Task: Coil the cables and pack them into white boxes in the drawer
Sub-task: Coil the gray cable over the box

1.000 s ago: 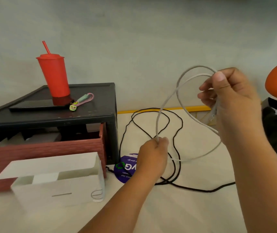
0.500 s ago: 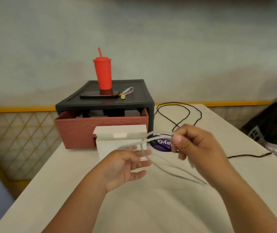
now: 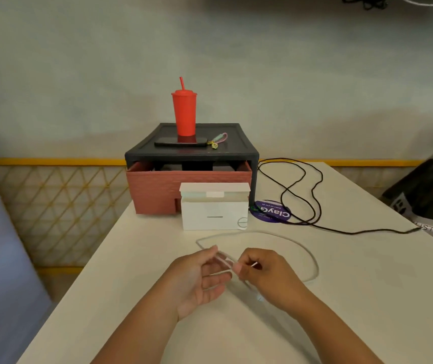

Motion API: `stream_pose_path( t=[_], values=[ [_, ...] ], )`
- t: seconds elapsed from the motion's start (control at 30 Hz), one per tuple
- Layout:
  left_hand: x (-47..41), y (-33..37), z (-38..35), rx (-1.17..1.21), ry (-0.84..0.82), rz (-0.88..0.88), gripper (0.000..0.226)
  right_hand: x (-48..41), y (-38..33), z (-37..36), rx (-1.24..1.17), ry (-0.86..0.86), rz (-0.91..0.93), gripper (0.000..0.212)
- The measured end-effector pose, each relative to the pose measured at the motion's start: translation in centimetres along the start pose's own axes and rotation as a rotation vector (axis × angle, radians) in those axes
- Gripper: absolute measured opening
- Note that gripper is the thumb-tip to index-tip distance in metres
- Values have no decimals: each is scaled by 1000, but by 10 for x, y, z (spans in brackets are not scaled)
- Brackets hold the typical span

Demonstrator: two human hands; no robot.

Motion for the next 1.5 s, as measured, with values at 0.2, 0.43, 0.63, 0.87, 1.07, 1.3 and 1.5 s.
stream_pose_path(
  t=[0.2,0.43,0.63,0.87,1.07,1.3,1.5],
  values=[
    [-7,11,16,125,228,-59,23,-8,7,43,425,-111,-111,33],
    [13,42,23,26,239,-265,29,13,31,130,1242,-59,-597,30],
    [49,87,25,107,102,-581,28,20,29,179,1270,235,-764,35],
    [56,108,22,-59,153,-685,26,-9,11,146,818,274,-382,47],
    [59,124,-1,12,-57,-724,29,-46,-88,60,94,190,226,62],
    [59,168,-1,311,-507,-939,34,-94,-136,27,-189,142,530,21],
    [18,201,28,491,-301,-1045,30,-118,-119,-1,124,-116,388,20]
  ],
)
Point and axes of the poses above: each hand's wrist, its own x-axis away from the middle knuckle, its own z-axis out of the back of the hand, y = z × x, the point moved 6 cm from there along -x, towards the middle knuckle, and after that the axes turned 15 degrees about -x, right-handed, at the moved point
